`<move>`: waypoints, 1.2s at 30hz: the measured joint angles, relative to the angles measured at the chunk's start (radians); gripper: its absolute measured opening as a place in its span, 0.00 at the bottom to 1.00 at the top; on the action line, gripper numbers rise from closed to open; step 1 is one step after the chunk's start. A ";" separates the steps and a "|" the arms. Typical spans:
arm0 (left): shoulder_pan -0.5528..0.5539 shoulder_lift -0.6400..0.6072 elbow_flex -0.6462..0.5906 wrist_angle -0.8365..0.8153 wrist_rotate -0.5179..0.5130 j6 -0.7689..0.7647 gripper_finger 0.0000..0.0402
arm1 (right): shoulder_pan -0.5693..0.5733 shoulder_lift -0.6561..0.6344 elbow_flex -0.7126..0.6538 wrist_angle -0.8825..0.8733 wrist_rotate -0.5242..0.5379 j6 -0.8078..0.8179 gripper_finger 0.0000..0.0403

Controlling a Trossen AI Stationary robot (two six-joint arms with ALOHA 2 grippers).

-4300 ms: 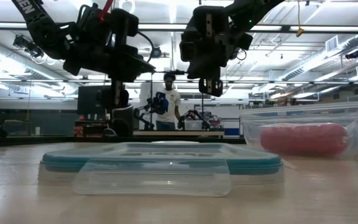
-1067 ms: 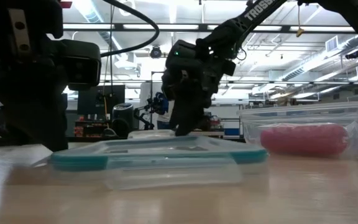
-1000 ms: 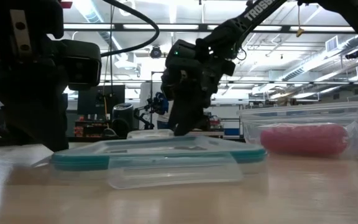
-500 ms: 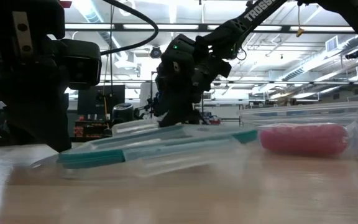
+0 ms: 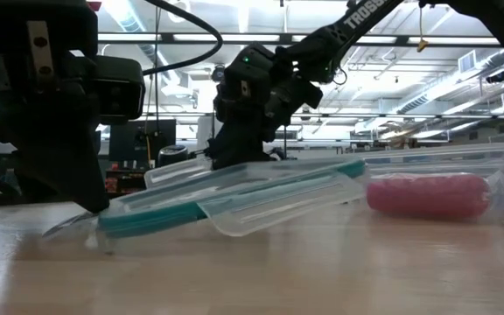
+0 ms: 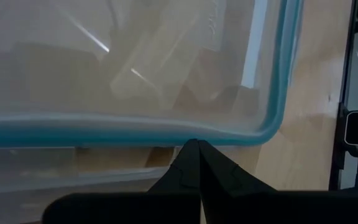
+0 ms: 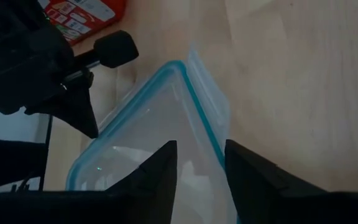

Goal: Roll bandage
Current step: Close the lid of the tupperware

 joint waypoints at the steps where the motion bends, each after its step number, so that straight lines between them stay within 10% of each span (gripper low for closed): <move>1: 0.000 0.000 0.000 0.000 0.000 0.000 0.00 | 0.003 0.000 0.000 0.001 0.000 -0.005 0.33; 36: 0.013 -0.003 0.000 -0.038 -0.039 -0.026 0.00 | 0.127 0.000 0.000 0.071 0.200 -0.071 0.01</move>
